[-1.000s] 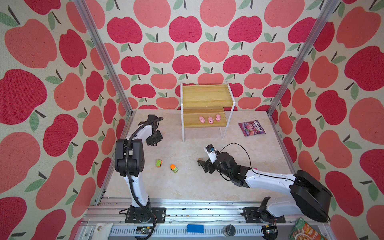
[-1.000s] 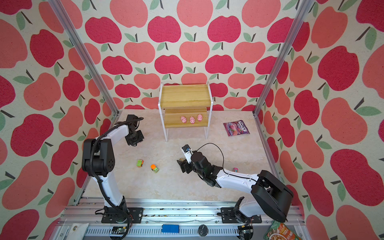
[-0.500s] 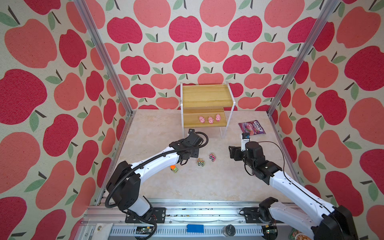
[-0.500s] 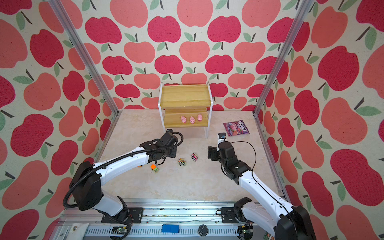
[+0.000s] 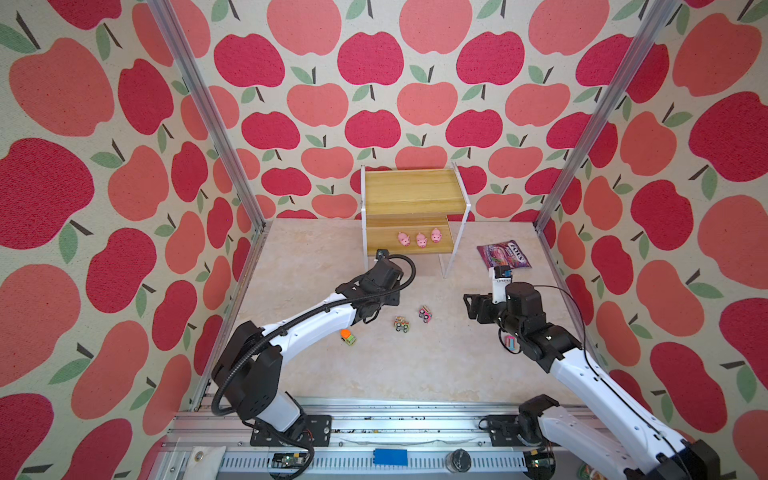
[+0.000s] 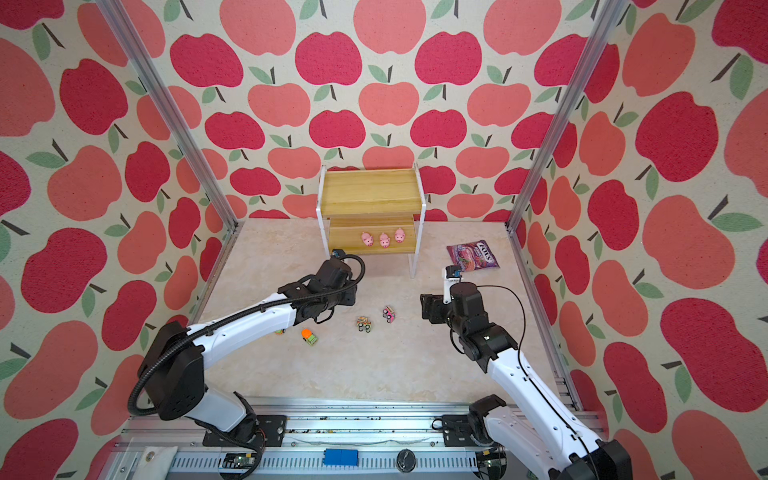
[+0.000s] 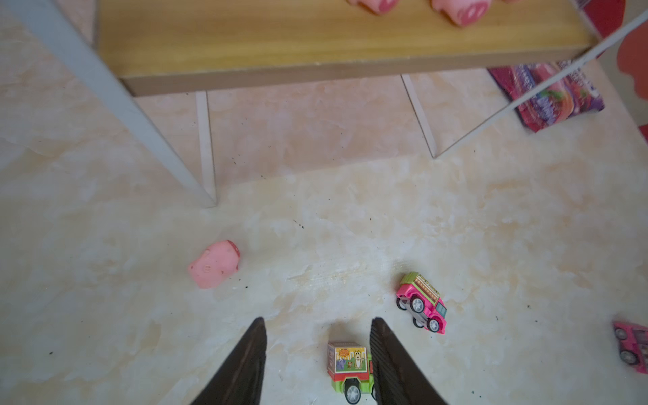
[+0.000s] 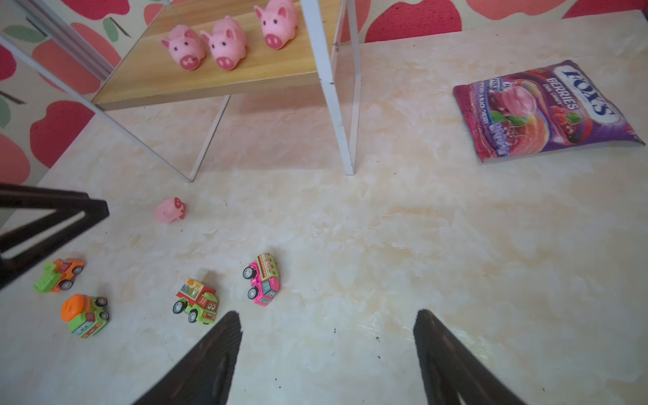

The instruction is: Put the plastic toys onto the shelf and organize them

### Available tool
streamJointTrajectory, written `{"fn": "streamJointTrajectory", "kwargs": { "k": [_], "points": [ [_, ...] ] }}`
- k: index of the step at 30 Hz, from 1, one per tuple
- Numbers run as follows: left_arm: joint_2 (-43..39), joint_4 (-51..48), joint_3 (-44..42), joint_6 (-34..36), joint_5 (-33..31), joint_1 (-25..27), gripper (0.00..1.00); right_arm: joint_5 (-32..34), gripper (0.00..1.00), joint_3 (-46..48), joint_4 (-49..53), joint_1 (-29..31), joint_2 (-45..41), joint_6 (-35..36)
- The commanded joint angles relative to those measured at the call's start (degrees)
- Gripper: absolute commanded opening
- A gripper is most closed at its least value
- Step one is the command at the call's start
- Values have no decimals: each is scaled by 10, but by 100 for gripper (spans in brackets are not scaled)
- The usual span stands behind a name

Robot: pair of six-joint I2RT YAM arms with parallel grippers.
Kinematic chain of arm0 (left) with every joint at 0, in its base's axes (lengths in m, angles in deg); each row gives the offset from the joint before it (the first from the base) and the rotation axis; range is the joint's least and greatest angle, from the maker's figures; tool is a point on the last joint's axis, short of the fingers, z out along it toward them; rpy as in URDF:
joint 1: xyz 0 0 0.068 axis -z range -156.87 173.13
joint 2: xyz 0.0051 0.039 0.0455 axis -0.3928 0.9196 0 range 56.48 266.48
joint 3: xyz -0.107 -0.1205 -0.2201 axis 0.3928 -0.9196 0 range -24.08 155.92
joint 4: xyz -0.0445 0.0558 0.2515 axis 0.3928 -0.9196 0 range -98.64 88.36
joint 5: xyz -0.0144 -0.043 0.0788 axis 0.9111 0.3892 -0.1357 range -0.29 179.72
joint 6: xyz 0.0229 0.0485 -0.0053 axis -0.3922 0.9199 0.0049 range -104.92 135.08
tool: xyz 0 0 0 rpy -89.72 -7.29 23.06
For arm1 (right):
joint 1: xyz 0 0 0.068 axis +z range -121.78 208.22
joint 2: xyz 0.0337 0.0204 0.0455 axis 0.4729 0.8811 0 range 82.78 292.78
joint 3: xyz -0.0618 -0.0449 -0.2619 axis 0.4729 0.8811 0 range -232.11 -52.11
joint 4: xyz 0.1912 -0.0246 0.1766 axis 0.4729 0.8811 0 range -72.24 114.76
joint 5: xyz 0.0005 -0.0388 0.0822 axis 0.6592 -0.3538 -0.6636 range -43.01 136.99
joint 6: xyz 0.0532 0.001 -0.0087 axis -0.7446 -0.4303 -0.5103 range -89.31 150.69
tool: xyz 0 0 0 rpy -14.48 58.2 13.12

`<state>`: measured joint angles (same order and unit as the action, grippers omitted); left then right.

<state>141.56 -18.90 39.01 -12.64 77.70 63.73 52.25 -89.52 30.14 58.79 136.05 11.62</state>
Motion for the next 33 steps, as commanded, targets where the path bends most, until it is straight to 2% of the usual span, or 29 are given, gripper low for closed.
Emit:
{"fn": "streamJointTrajectory", "kwargs": {
  "k": [1,4,8,14,18,25,33],
  "points": [
    [-58,-49,-38,-13,33,-33,58,-10,81,-14,-62,56,62,70],
    [-109,-77,-75,-35,61,-71,65,-19,81,-27,-124,119,132,127],
    [-161,-99,-122,-72,140,-156,73,-9,82,-65,-192,193,238,232],
    [-188,-115,-144,-81,294,-297,89,-28,83,-154,-233,226,384,355],
    [-193,-117,-143,-80,393,-369,94,-10,83,-240,-209,247,480,438],
    [-195,-115,-136,-62,447,-422,96,63,83,-370,-173,276,622,582],
    [-188,-86,-136,-63,474,-437,95,97,82,-454,-134,273,700,663]
  ]
}}
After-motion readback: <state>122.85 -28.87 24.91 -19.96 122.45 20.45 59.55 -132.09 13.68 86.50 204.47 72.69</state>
